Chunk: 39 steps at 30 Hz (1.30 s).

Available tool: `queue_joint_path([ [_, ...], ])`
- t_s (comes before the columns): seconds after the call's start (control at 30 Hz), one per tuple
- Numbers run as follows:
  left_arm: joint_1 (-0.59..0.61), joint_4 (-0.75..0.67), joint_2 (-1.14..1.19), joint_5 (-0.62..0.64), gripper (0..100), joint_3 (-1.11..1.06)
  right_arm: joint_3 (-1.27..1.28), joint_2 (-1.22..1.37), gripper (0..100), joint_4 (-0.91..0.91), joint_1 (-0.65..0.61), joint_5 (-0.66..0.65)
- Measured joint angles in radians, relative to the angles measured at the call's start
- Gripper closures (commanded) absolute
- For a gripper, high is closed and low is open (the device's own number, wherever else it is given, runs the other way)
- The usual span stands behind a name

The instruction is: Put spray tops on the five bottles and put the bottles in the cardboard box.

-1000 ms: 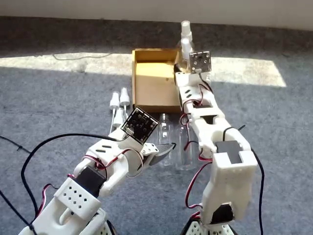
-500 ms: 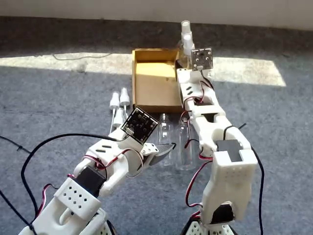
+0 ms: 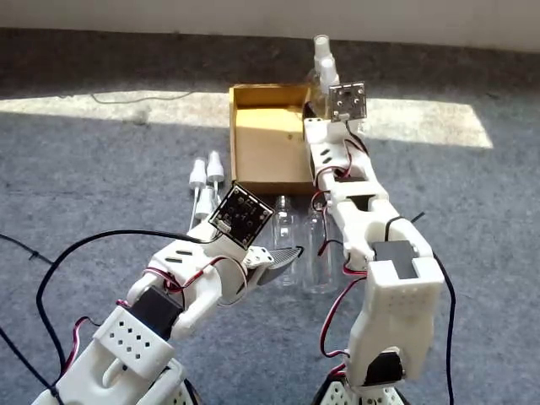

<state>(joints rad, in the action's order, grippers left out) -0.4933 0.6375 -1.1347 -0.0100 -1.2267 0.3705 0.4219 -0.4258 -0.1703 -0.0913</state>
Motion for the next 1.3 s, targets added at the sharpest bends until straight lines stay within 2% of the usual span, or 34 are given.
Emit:
queue_joint_path([
  [0.33, 0.000, 0.000, 0.000, 0.000, 71, 0.000, 0.000, 0.000, 88.2, 0.000, 0.000, -0.068],
  [1.1, 0.000, 0.000, 0.000, 0.000, 71, 0.000, 0.000, 0.000, 88.0, 0.000, -0.002, -0.072],
  [1.3, 0.000, 0.000, 0.000, 0.000, 71, 0.000, 0.000, 0.000, 81.3, 0.000, -0.002, -0.072],
])
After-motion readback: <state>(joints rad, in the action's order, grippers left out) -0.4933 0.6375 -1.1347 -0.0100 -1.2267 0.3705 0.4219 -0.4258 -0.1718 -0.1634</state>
